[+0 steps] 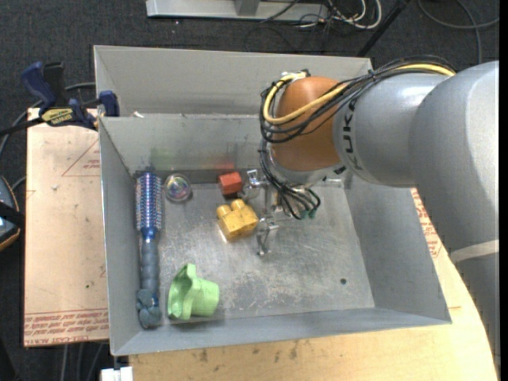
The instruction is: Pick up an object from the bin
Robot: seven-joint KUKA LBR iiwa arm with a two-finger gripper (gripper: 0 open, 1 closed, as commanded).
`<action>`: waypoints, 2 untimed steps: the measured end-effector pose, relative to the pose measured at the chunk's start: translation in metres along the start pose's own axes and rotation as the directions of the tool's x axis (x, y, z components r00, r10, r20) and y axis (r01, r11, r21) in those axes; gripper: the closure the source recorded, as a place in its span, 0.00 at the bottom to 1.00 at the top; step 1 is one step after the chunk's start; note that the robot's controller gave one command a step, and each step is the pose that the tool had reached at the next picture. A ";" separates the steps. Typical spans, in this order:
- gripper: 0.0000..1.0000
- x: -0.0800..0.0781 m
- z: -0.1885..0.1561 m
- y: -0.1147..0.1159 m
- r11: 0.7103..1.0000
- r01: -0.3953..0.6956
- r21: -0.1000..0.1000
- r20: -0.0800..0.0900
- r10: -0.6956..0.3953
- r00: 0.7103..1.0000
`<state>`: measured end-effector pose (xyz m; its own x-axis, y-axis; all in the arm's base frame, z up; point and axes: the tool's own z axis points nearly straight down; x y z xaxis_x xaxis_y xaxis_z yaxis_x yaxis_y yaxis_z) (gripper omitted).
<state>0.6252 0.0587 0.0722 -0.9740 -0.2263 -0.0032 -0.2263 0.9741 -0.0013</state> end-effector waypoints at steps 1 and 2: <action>0.00 -0.001 -0.003 0.039 0.989 -0.146 0.000 0.008 0.146 0.989; 1.00 -0.002 -0.005 0.040 0.989 -0.146 -0.002 0.010 0.146 0.989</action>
Offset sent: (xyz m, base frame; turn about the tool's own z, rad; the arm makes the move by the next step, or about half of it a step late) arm -0.0120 0.0386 -0.0022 0.1471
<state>0.6182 0.0980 0.0770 -0.9966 -0.0817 -0.0136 -0.0818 0.9967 0.0014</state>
